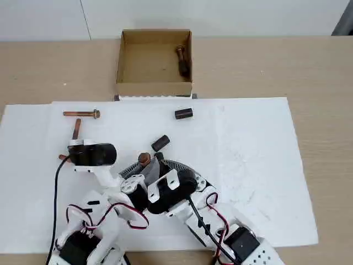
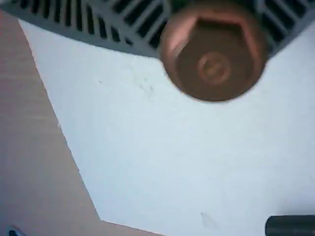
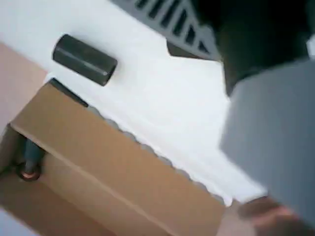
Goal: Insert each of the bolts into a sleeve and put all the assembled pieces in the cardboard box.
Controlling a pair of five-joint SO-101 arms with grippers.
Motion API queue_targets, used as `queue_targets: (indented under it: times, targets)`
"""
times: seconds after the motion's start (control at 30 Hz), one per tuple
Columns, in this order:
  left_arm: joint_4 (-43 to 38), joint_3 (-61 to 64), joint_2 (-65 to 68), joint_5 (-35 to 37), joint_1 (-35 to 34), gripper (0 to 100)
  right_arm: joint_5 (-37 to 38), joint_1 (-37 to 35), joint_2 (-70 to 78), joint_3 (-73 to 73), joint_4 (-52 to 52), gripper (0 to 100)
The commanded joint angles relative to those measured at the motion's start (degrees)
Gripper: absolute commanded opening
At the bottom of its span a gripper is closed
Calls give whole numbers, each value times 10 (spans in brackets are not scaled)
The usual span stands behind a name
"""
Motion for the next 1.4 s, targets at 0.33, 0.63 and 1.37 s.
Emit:
queue_targets:
  times: [0.33,0.63,1.37]
  targets:
    - [-16,-4,-5,-58,-6,165,4,18,-5,-22,-16,3]
    - [-25,-19,-5,-58,-7,261,4,18,-5,-19,-16,3]
    - [-99,-75,-6,-314,-238,8,-1,94,-5,-57,-10,3]
